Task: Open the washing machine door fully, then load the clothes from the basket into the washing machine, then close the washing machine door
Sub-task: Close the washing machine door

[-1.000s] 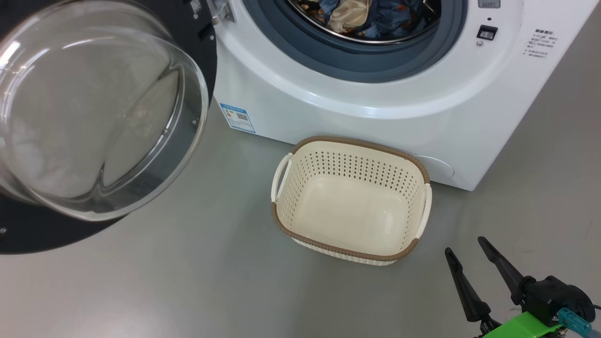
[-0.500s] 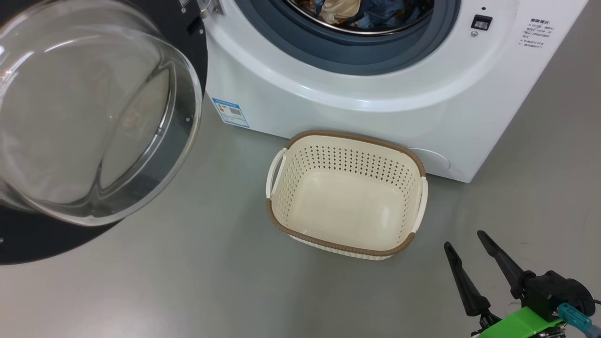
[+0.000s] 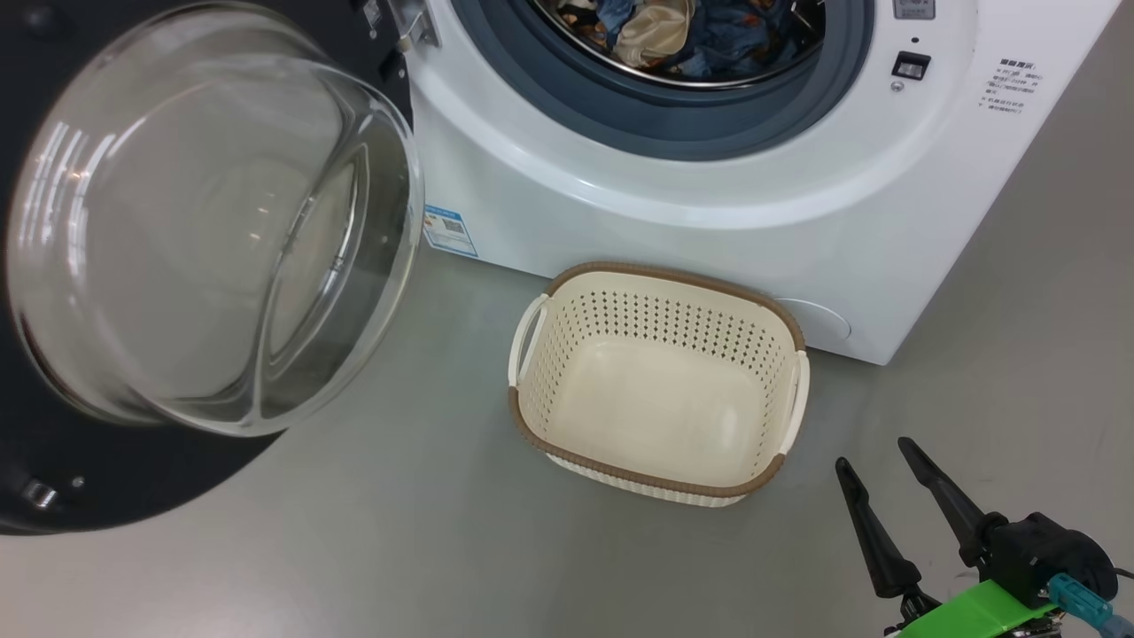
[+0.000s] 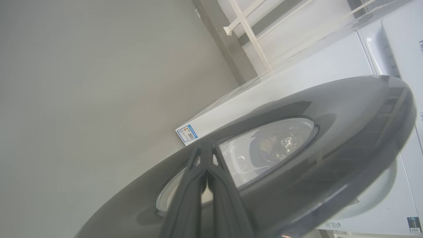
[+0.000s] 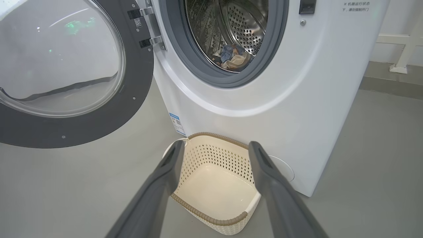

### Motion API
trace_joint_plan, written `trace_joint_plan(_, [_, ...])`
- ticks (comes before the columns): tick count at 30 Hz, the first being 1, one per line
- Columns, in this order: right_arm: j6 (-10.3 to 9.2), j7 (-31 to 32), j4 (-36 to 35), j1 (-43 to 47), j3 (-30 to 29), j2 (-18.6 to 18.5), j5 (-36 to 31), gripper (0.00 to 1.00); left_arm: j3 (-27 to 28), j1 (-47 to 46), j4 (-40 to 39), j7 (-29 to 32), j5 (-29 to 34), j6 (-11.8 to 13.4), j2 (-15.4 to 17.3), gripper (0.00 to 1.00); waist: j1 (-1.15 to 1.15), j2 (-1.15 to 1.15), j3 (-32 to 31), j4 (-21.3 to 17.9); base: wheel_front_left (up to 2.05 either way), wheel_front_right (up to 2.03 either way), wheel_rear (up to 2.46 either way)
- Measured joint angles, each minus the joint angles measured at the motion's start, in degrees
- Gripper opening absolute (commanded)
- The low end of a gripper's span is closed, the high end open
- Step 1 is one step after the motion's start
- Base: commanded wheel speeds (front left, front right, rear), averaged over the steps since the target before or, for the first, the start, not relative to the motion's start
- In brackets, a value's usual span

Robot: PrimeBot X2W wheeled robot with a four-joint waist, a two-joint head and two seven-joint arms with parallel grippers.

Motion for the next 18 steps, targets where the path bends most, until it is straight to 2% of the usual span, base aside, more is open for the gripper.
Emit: trace_joint_plan(18, [0.00, 0.00, -0.03, 1.00, -1.35, 1.22, 0.01, 1.00, -4.61, 8.95, -20.40, 9.05, -4.31, 0.01, -2.05, 0.00, 0.00, 0.00, -2.77, 0.09, 0.00, 0.00, 0.00])
